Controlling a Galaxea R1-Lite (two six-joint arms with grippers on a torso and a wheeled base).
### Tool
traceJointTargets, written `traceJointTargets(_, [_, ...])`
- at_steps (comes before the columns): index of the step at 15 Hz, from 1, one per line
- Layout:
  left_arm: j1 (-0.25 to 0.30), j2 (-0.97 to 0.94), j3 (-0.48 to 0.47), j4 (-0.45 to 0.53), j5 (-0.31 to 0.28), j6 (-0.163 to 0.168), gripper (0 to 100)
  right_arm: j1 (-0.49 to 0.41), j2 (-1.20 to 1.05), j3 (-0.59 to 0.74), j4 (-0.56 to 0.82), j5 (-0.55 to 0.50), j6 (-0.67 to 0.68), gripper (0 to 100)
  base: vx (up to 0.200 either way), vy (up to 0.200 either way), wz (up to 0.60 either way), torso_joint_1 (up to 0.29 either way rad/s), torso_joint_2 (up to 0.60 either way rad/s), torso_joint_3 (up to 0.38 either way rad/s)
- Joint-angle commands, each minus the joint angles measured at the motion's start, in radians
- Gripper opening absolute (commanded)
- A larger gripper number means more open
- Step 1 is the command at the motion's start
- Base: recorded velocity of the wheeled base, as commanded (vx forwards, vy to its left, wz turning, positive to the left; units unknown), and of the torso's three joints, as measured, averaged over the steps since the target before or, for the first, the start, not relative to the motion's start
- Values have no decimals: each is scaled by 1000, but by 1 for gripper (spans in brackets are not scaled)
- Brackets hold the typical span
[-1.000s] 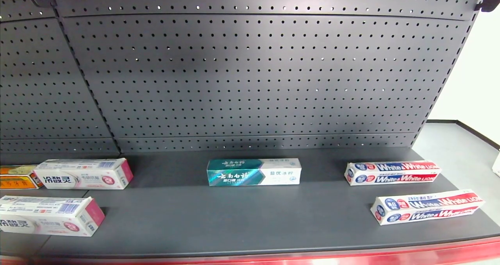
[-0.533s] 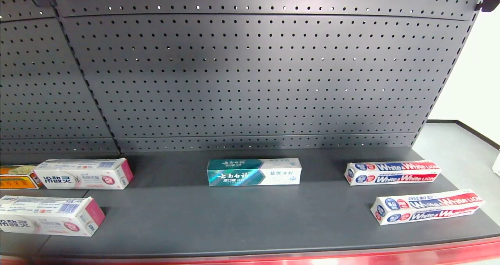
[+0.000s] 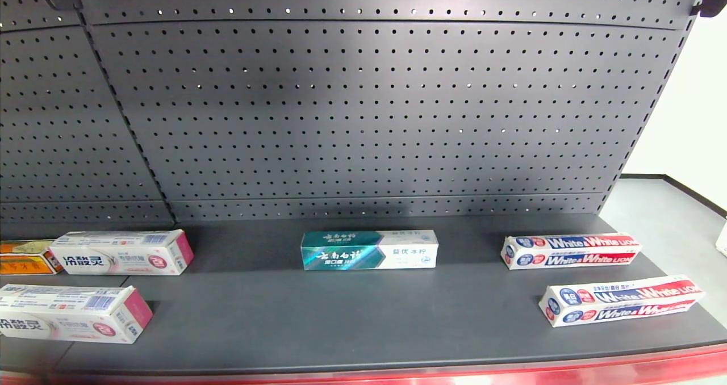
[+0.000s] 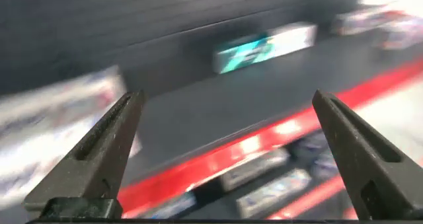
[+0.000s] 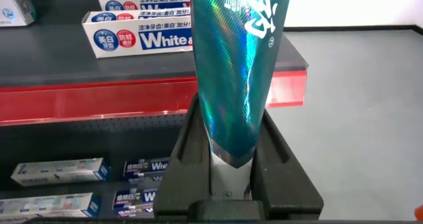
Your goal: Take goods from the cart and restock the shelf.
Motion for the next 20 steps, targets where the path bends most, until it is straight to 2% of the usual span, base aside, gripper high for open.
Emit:
traceJointTargets(1, [-20,144,-64,1,-74,-1,100,0,0,0,0,0,0,0,0,0,0,0,0,0])
traceJointTargets(2, [-27,173,-65,-1,-106,9,100,-1,0,0,0,0,-1,0,0,0,0,0,0,0])
traceJointTargets(3, [-38,196,-67,-1,-109,26,100,0,0,0,0,0,-1,0,0,0,0,0,0,0])
traceJointTargets(4, [-63,235,-68,-1,-106,87,100,0,0,0,0,0,0,0,0,0,0,0,0,0])
traceJointTargets(5, [-75,259,-72,-1,-103,133,100,0,0,0,0,0,0,0,0,0,0,0,0,0])
traceJointTargets(6, [-75,275,-76,1,-101,170,100,0,0,0,0,0,0,0,0,0,0,0,0,0])
traceJointTargets(7, [-78,310,-78,6,-101,231,100,0,0,0,0,0,0,0,0,0,0,0,0,0])
traceJointTargets(8, [-80,331,-78,9,-97,260,100,0,0,0,0,0,-1,0,0,0,0,0,0,0])
traceJointTargets(9, [-83,357,-85,4,-88,263,100,0,0,0,0,0,0,0,0,0,0,0,0,0])
traceJointTargets(10, [-129,386,-102,6,-52,263,100,0,0,0,0,0,-1,0,0,0,0,0,0,0])
traceJointTargets(11, [-221,423,-125,9,35,262,100,0,0,0,0,0,-1,0,0,0,0,0,0,0])
traceJointTargets(12, [-284,456,-148,10,106,256,100,0,0,0,0,0,0,0,0,0,0,0,0,0])
traceJointTargets(13, [-363,508,-182,6,135,249,100,0,0,0,0,0,0,0,0,0,0,0,0,0])
traceJointTargets(14, [-417,564,-202,-2,146,243,100,0,0,0,0,0,-1,0,0,0,0,0,0,0])
traceJointTargets(15, [-420,621,-222,-20,126,245,100,0,0,0,0,0,0,0,0,0,0,0,0,0])
traceJointTargets(17, [-414,716,-253,-66,43,246,100,0,0,0,0,0,-1,0,0,0,0,0,0,0])
traceJointTargets(20, [-468,848,-260,-103,12,245,100,0,0,0,0,0,-1,0,0,0,0,0,0,0])
